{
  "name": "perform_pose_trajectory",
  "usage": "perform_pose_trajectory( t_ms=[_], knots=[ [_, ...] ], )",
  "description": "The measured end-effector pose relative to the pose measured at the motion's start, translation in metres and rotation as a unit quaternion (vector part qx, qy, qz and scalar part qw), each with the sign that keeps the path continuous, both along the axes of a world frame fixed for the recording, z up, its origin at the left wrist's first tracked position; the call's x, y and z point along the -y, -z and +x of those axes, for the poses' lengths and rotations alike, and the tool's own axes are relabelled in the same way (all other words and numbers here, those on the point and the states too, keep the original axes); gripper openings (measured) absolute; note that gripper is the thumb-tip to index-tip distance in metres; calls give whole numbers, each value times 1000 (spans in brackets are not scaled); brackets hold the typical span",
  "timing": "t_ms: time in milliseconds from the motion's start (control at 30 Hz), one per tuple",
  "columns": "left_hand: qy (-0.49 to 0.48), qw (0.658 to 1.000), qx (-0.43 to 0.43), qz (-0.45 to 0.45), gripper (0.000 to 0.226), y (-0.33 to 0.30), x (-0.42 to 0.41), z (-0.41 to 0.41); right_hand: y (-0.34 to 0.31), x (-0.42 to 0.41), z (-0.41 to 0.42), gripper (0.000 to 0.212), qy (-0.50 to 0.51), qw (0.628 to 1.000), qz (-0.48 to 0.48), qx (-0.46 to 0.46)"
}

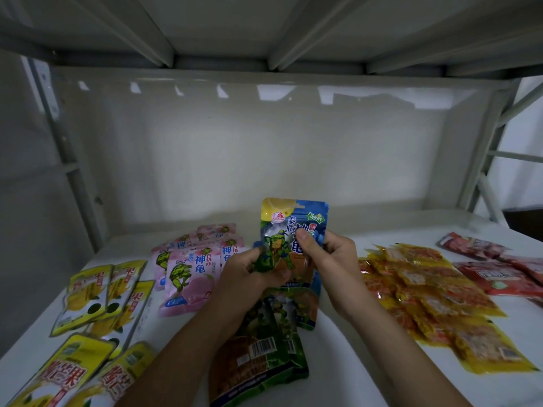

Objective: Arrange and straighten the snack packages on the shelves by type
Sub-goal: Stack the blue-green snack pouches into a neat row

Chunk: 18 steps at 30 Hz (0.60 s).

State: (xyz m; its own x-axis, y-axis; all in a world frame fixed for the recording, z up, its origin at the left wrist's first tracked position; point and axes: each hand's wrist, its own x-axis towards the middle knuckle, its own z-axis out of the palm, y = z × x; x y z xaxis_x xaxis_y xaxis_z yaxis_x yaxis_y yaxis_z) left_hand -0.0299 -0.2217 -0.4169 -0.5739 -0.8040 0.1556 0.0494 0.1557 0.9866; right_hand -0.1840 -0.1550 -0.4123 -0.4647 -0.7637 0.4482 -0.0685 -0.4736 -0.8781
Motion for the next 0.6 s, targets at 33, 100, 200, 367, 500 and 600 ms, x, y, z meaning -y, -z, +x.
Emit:
perform_pose_trajectory(
  t_ms=[33,100,200,367,500,600],
  knots=[
    [5,1000,6,-1,23,-1,-1,0,0,1,-1,32,8,1000,2,-8],
    [6,1000,24,-17,19,-1,-2,-1,1,3,-3,27,32,999,5,-21],
    [-1,999,40,-36,14,-1,-1,1,3,5,-4,19,55,998,19,-34],
    [30,999,28,32,16,-4,-5,4,4,2,-3,20,39,998,27,-28],
    [24,999,22,44,23,-5,-4,3,1,2,0,38,47,997,33,-43],
    [29,999,15,10,19,-8,-6,2,-2,-2,0,34,54,998,26,-21]
  ],
)
